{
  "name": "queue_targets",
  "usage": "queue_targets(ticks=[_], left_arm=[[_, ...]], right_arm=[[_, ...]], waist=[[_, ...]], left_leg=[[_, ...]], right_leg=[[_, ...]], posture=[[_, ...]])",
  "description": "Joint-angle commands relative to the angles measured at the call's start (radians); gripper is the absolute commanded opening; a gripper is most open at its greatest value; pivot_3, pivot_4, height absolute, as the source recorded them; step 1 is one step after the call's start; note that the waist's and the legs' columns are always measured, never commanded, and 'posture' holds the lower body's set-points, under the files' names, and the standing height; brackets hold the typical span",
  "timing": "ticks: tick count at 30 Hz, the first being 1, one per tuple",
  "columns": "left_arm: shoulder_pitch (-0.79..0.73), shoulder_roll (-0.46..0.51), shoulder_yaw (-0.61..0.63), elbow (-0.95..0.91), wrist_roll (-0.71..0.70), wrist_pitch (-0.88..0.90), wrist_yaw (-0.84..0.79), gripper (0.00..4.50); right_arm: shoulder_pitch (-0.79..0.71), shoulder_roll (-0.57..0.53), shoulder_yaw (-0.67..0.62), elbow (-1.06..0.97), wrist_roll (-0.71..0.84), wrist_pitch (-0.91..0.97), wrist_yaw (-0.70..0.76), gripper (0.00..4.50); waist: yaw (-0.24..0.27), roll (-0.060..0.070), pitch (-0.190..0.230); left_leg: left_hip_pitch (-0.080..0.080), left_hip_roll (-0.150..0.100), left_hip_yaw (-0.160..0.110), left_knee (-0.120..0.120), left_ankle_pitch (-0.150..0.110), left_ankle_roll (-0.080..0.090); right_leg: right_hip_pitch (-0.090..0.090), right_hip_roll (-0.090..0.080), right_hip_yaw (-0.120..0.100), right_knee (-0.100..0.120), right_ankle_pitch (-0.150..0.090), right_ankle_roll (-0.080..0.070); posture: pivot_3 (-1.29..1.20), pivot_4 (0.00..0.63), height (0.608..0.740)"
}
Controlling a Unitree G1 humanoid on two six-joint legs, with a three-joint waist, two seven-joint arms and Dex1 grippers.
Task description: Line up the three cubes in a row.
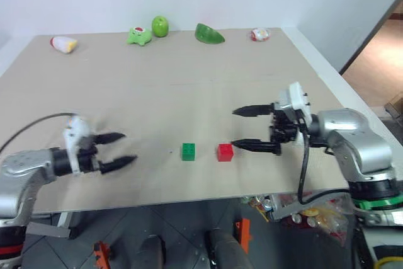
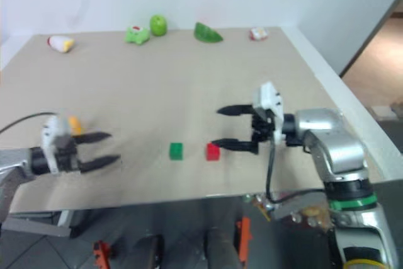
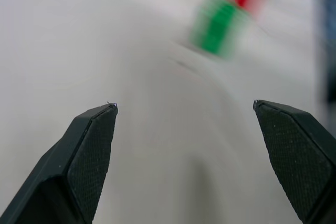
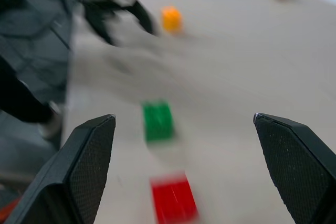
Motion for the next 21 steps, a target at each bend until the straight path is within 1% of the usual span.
queue_targets(ticks=[1, 6, 9, 11, 13, 21], left_arm=[[0.066, -0.011, 0.086, 0.013, -0.018, -0.006, 0.049, 4.29], [0.133, -0.008, 0.136, 0.058, -0.02, -0.033, 0.082, 4.29], [0.12, -0.019, 0.174, 0.123, -0.031, -0.042, 0.122, 4.29], [0.077, -0.032, 0.185, 0.194, -0.03, -0.052, 0.16, 4.29], [0.035, -0.04, 0.173, 0.243, -0.019, -0.065, 0.185, 4.29], [-0.071, -0.073, 0.092, 0.348, 0.024, -0.09, 0.235, 4.29]], right_arm=[[-0.034, 0.019, 0.021, -0.055, 0.024, 0.003, 0.008, 4.37], [-0.055, 0.032, 0.041, -0.035, 0.017, -0.007, 0.019, 4.37], [-0.055, 0.036, 0.045, -0.032, 0.013, -0.01, 0.019, 4.37], [-0.042, 0.035, 0.048, -0.041, 0.01, -0.012, 0.016, 4.37], [-0.034, 0.031, 0.049, -0.043, 0.005, -0.016, 0.015, 4.37], [-0.019, 0.019, 0.033, -0.063, 0.013, -0.005, -0.006, 4.37]], waist=[[0.0, 0.0, 0.0], [0.003, 0.0, 0.0], [0.003, 0.0, 0.0], [0.002, 0.0, 0.0], [0.003, -0.001, 0.0], [0.002, -0.001, 0.0]], left_leg=[[0.0, 0.0, 0.0, 0.0, 0.0, 0.0], [-0.002, 0.0, 0.0, -0.001, 0.0, 0.0], [-0.001, 0.0, 0.0, 0.0, 0.0, 0.0], [-0.001, 0.0, 0.0, 0.0, 0.0, 0.0], [-0.001, 0.0, 0.0, 0.0, 0.0, 0.0], [-0.001, 0.0, 0.0, -0.001, 0.0, -0.001]], right_leg=[[0.0, 0.0, 0.0, 0.0, 0.0, 0.0], [-0.001, 0.0, -0.001, 0.0, -0.001, -0.001], [-0.001, 0.0, -0.001, 0.0, -0.001, -0.001], [-0.001, 0.0, -0.001, 0.0, -0.001, -0.002], [-0.001, 0.0, -0.001, 0.0, 0.0, -0.002], [-0.001, 0.0, -0.002, 0.0, 0.001, 0.0]], posture=[[0.0, 0.15, 0.733], [0.0, 0.15, 0.733], [0.0, 0.15, 0.733], [0.0, 0.15, 0.733], [0.0, 0.15, 0.733], [0.0, 0.15, 0.733]])
